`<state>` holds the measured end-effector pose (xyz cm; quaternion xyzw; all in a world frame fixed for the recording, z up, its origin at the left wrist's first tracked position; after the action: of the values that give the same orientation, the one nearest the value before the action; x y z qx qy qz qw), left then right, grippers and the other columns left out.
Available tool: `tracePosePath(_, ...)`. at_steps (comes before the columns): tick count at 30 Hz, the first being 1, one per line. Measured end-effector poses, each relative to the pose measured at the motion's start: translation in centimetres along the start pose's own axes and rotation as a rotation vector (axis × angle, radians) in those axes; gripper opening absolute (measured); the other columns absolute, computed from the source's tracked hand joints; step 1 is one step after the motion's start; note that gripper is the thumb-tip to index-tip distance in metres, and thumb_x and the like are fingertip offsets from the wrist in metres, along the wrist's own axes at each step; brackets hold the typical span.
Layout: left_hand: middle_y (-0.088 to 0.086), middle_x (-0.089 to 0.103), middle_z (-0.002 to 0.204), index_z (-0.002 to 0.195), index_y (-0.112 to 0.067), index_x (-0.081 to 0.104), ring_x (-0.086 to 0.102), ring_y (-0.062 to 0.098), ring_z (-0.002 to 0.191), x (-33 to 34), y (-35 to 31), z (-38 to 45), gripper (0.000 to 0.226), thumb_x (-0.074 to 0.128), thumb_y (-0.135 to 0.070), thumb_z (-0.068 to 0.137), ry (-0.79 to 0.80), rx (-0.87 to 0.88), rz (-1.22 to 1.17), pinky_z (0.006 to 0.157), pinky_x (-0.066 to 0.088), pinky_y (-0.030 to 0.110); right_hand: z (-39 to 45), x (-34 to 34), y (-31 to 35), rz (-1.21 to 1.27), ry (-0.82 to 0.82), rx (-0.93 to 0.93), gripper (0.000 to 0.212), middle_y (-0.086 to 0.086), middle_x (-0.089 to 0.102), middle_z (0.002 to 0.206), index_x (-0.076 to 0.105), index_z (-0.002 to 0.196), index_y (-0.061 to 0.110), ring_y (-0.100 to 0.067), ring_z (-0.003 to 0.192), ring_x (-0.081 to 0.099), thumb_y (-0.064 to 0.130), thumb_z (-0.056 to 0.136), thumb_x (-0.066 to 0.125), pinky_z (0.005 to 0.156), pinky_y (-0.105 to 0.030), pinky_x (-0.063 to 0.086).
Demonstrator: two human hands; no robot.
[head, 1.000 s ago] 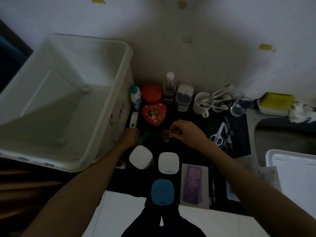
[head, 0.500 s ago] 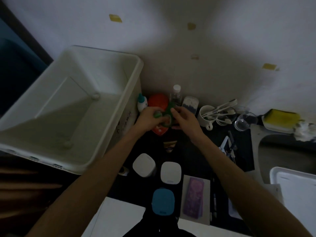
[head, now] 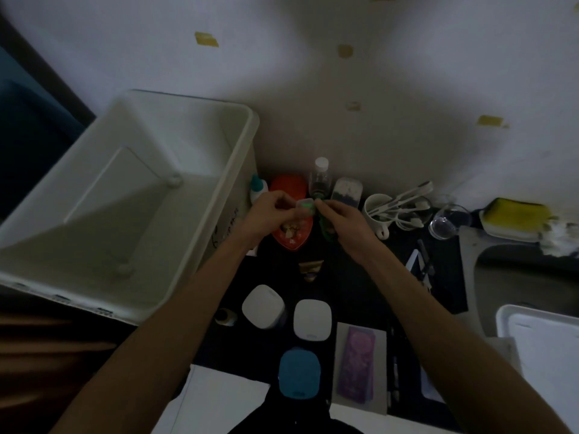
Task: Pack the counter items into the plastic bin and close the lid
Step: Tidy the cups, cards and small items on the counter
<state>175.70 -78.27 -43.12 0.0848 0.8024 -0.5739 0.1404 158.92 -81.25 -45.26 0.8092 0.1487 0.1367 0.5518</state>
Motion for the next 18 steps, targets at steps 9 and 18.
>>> tracePosePath(9,0.012,0.054,0.068,0.064,-0.013,0.042,0.059,0.03,0.068,-2.2,5.9,2.2,0.034,0.048,-0.011,0.098,-0.042,-0.238,0.473,0.058,0.05,0.028,-0.2,-2.2,-1.2,-0.083,-0.152,0.011,0.02,0.008,0.072,0.099,0.071,0.1,0.026,-0.01,0.098,0.065,0.043,0.088,0.069,0.088,-0.031,0.052)
tracePosePath(18,0.024,0.049,0.13,0.138,-0.003,0.037,0.055,0.039,0.11,-0.7,14.1,1.7,0.055,0.061,-0.011,0.09,-0.126,-0.202,0.886,0.088,0.047,0.042,-1.5,-3.7,-2.8,-0.146,-0.18,0.056,0.036,0.009,0.068,0.105,0.065,0.116,0.022,0.0,0.092,0.061,0.041,0.086,0.07,0.084,-0.021,0.05)
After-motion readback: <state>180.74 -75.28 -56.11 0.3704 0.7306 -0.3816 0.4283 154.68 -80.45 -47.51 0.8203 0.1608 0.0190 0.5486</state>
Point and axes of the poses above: each hand's wrist, its own z-axis towards the middle knuckle, its own x-axis out of the palm, y = z × x, the point moved 6 cm from there along z, towards the middle knuckle
